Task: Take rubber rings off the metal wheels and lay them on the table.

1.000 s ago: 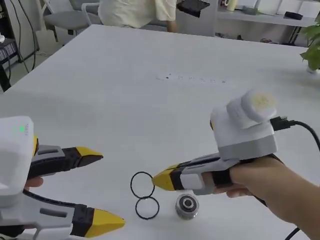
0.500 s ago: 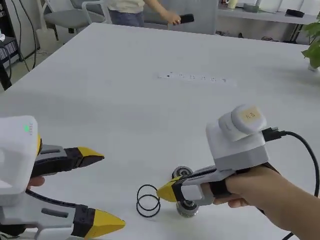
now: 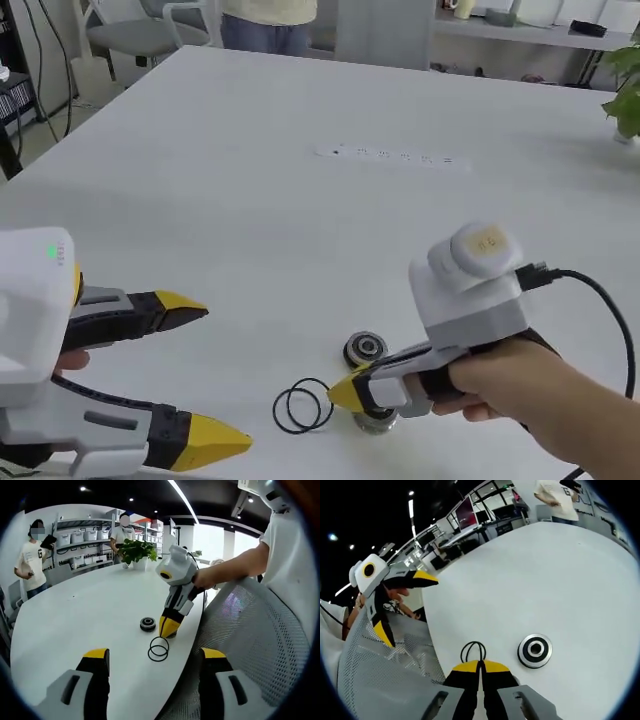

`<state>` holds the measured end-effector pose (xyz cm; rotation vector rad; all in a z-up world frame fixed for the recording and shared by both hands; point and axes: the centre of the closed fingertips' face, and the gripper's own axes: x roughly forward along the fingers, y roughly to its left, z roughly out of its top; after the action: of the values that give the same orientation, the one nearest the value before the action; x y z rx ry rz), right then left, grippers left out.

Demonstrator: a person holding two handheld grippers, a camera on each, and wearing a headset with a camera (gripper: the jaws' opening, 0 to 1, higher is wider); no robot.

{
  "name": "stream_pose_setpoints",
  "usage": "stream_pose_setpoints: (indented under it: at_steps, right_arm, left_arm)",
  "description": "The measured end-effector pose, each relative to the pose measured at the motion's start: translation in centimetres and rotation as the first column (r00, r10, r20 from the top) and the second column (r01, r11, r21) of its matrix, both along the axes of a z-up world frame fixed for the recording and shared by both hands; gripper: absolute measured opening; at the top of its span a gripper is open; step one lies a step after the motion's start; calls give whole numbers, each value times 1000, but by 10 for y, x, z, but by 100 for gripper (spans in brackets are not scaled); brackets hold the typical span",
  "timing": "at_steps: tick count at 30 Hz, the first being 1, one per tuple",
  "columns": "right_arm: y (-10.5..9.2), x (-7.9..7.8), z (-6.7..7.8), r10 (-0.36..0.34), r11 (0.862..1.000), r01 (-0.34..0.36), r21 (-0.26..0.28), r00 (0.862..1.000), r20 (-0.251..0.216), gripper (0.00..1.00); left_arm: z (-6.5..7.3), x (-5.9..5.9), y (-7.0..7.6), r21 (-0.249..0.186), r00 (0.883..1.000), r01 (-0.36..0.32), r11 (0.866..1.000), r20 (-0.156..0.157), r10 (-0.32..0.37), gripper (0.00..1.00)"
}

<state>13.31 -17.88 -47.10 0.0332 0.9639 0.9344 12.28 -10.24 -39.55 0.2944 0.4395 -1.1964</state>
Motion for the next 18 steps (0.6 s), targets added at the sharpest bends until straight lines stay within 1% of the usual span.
stream_pose_setpoints:
  at_steps: [3, 5, 8, 12, 15, 18]
  right_arm:
    - [-3, 1, -3, -2, 1000, 3, -21, 1000, 7, 0]
    - [-3, 1, -2, -7, 1000, 8, -15, 1000, 5, 0]
    - [-4, 3, -2, -11, 1000, 11, -14, 1000, 13, 0]
    - [-3, 4, -2, -2, 1000, 3, -24, 1000, 26, 0]
    - [-5, 5, -3, 6, 999, -4, -43, 999, 44, 0]
    - [-5, 6, -3, 6, 999, -4, -45, 999, 48, 0]
  left_arm:
    - [-1, 0, 0, 1, 1000, 0, 1000, -1, 0, 71]
    - [-1, -1, 0, 1, 1000, 3, 1000, -4, -3, 71]
    - [-2, -1, 0, 6, 1000, 4, 1000, -5, -4, 71]
    - [-2, -1, 0, 7, 1000, 5, 1000, -5, -5, 71]
    - [-2, -1, 0, 7, 1000, 2, 1000, -5, -2, 71]
    - [-2, -1, 0, 8, 1000, 1, 1000, -6, -1, 71]
